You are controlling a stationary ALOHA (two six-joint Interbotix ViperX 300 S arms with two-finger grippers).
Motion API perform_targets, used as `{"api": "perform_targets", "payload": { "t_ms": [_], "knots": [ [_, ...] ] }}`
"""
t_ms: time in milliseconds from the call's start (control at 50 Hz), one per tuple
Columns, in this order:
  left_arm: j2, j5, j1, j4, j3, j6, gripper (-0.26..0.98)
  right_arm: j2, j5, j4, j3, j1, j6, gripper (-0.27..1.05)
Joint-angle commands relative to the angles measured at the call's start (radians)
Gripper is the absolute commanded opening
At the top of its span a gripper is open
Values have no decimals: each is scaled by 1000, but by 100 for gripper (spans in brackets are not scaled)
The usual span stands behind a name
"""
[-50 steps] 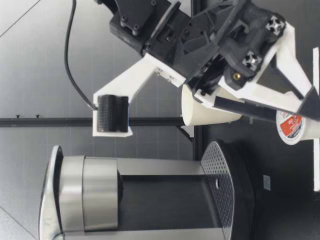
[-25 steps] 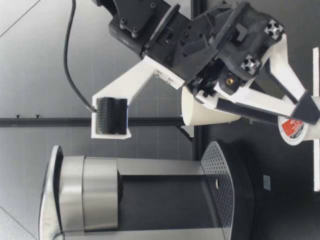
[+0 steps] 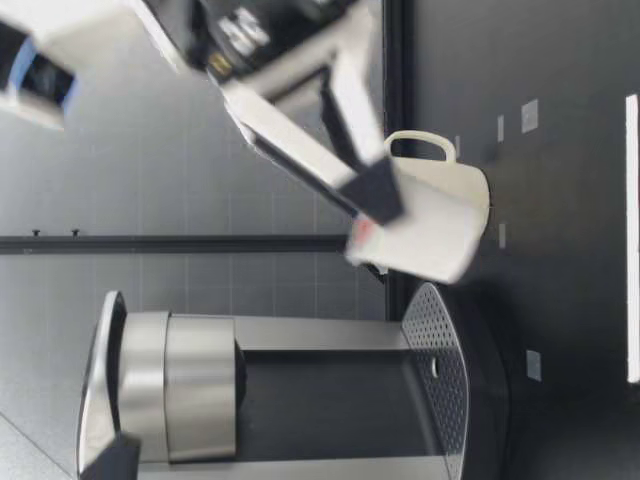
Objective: Place the coffee capsule inside the capsule container, then place the cup onto the center of the cup tray.
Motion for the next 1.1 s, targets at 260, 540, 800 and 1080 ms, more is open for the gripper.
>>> {"api": "perform_targets", "payload": {
  "t_ms": [260,540,800,1080],
  "knots": [
    [273,701,3,225,-502,-32,12,-35,-69,0,40,-3,37,54],
    [442,996,-150,762,-652,-261,12,-34,-75,0,60,-5,32,54],
    [545,1140,-252,1121,-607,-420,12,-26,-77,-2,71,-5,25,54],
    [629,1178,-279,1289,-551,-523,12,-25,-77,-2,81,-3,25,54]
  ]
}}
